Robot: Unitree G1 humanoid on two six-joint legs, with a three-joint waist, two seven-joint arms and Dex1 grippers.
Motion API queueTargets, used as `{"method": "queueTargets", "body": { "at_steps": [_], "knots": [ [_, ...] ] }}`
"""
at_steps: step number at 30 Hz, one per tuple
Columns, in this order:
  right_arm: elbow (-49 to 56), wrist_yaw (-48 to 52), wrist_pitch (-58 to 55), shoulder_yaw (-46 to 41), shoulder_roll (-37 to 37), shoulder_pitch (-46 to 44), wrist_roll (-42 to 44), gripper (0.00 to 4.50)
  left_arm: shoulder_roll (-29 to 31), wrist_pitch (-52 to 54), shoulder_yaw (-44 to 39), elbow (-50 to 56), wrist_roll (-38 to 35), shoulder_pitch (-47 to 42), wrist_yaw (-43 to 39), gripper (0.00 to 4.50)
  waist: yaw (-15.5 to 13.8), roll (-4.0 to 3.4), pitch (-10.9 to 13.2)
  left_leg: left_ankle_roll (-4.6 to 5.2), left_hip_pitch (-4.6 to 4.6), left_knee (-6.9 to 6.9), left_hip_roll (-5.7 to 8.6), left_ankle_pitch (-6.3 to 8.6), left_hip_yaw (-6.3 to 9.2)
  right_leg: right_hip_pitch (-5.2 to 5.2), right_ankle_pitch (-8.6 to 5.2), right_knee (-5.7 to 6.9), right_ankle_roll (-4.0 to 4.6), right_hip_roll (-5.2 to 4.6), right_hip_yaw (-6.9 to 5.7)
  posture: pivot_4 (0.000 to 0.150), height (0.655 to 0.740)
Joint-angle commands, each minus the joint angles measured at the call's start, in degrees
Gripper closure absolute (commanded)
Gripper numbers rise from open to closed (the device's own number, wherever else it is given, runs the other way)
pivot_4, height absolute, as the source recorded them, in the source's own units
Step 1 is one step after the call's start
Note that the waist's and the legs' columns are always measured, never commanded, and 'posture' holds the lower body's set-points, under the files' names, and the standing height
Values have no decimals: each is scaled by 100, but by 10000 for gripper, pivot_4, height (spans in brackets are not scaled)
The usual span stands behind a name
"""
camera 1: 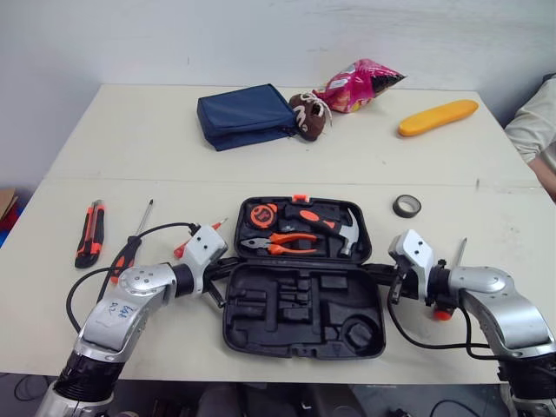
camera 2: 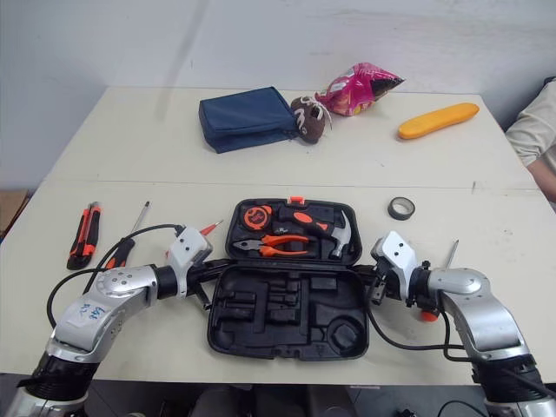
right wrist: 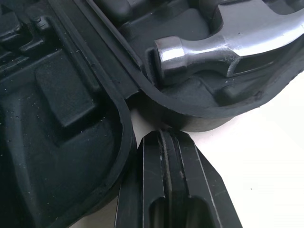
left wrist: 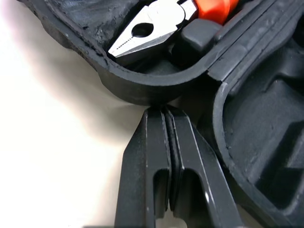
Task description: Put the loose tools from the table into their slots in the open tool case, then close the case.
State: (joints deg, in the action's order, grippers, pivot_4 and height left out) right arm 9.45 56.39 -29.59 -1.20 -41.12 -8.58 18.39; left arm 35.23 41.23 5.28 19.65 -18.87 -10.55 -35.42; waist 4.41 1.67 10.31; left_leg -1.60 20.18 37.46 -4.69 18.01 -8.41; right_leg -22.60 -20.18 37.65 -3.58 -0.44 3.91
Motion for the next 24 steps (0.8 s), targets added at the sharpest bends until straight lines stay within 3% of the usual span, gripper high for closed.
{"method": "queueTargets", "body": {
  "at_steps": [1, 14, 22, 24],
  "knots": [
    [242, -37, 85, -36, 61, 15, 130, 45000, -69, -45, 254, 258, -148, 166, -298, 44746, -3, 0, 0, 0, 1, -2, 0, 0, 0, 0, 0, -3, 0, 0, 0, 1500, 7400],
    [93, -54, 205, -89, 1, -54, 117, 45000, 9, -143, 8, 125, -26, 232, -253, 44746, 2, 0, 0, 3, 1, 1, 1, 2, -1, 1, 1, -4, -1, -2, 2, 1500, 7400],
    [276, 784, -417, -2323, -968, 912, 1502, 45000, 598, 339, -3254, 885, -1908, 1710, -995, 44746, 14, 2, 16, 3, 11, -16, -4, 2, 7, -10, -2, -15, 3, -2, -9, 1500, 7400],
    [284, 945, -695, -2906, -1103, 1273, 1819, 38410, 684, 664, -4203, 727, -2375, 2104, -1128, 39833, 16, 3, 16, 4, 3, -14, -3, 2, 12, 3, -2, -17, 3, -5, -13, 1500, 7400]
  ]
}}
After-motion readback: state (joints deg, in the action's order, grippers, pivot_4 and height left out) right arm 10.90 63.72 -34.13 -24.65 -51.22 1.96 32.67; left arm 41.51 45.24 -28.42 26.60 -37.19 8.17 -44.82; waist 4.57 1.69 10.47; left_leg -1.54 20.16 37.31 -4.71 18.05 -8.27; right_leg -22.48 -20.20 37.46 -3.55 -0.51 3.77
